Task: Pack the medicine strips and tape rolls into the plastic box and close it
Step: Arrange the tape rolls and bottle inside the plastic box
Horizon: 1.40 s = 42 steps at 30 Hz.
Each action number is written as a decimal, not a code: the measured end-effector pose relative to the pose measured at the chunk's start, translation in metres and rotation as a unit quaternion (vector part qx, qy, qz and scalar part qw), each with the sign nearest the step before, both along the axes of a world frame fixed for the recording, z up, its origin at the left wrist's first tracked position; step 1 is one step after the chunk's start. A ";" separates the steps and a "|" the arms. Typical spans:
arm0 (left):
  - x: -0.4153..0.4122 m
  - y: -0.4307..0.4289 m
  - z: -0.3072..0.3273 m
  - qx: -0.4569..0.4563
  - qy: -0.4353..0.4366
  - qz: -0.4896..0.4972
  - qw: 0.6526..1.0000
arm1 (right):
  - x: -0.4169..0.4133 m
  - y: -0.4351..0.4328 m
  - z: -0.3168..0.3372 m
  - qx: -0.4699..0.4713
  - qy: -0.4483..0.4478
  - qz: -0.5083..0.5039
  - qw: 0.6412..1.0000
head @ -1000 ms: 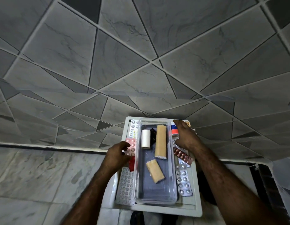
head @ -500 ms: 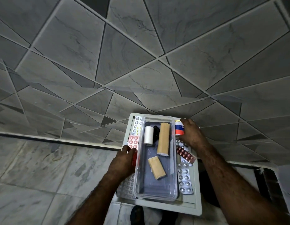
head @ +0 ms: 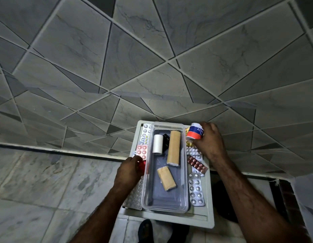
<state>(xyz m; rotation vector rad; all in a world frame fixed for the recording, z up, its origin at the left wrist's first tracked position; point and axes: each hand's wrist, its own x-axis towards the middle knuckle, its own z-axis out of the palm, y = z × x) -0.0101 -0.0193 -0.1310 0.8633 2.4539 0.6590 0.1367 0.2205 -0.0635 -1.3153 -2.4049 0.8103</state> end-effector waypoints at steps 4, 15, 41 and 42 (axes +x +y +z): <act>0.000 0.000 0.004 0.093 -0.118 0.130 0.980 | -0.004 -0.019 0.013 0.005 0.036 0.035 0.999; -0.025 -0.005 0.056 0.249 -0.296 0.256 0.886 | -0.010 -0.083 -0.004 -0.044 -0.052 0.194 0.979; 0.046 0.007 0.065 -0.100 0.055 -0.042 0.993 | -0.037 -0.099 -0.033 -0.044 -0.068 0.207 0.975; 0.046 0.007 0.064 -0.094 0.058 -0.043 0.993 | -0.038 -0.100 -0.034 -0.037 -0.066 0.200 0.977</act>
